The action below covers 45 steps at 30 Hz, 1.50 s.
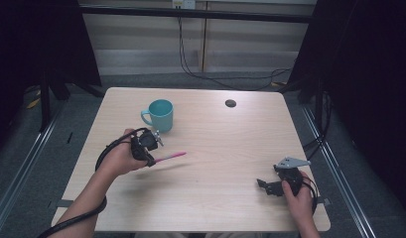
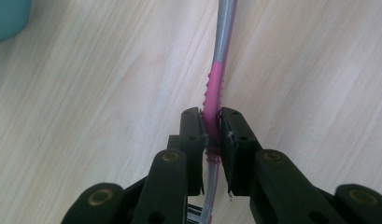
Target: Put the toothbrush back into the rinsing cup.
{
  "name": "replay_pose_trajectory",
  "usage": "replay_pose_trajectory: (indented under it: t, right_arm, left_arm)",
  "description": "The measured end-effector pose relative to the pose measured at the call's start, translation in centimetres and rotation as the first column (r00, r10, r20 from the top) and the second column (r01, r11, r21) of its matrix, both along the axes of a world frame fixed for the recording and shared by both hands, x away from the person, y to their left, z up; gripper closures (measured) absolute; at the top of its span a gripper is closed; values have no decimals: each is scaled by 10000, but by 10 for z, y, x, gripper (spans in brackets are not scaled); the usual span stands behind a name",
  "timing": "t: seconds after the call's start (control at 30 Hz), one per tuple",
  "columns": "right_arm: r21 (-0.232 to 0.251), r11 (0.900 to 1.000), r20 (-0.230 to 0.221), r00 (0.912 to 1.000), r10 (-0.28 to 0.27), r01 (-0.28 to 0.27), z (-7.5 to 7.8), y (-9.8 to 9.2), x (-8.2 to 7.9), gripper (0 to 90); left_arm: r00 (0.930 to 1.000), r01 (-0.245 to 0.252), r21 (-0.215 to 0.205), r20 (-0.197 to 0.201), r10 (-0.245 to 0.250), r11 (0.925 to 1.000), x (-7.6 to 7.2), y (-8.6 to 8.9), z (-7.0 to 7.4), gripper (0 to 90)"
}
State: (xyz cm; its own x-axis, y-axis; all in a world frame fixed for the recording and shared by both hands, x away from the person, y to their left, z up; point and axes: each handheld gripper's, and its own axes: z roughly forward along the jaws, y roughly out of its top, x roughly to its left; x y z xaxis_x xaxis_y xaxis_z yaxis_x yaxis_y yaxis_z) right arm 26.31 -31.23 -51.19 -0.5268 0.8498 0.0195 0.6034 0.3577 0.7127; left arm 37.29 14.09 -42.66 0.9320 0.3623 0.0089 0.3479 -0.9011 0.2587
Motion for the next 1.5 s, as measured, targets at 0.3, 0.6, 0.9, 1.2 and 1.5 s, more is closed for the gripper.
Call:
replay_pose_trajectory:
  t: [0.3,0.6,0.9,1.2,1.5]
  right_arm:
    - [101,9999,-6,10000,12,-12,1,-1,-1,120]
    - [204,9982,57,9984,558,-559,30,4,6,131]
    - [-706,9822,-175,9847,1733,-1741,56,31,19,158]
    - [-1550,9402,-954,9518,2914,-3033,71,58,31,191]
    - [-2031,9065,-924,9289,3587,-3702,93,79,46,213]
  left_arm:
    - [9990,454,15,3,-454,9990,-2,-21,2,801]
    - [9973,730,116,95,-732,9973,-1,-35,10,801]
    - [9967,806,21,97,-806,9967,-1,-42,11,801]
    - [9960,889,96,19,-889,9960,2,-49,11,801]
    - [9948,1021,-154,37,-1020,9947,3,-63,10,800]
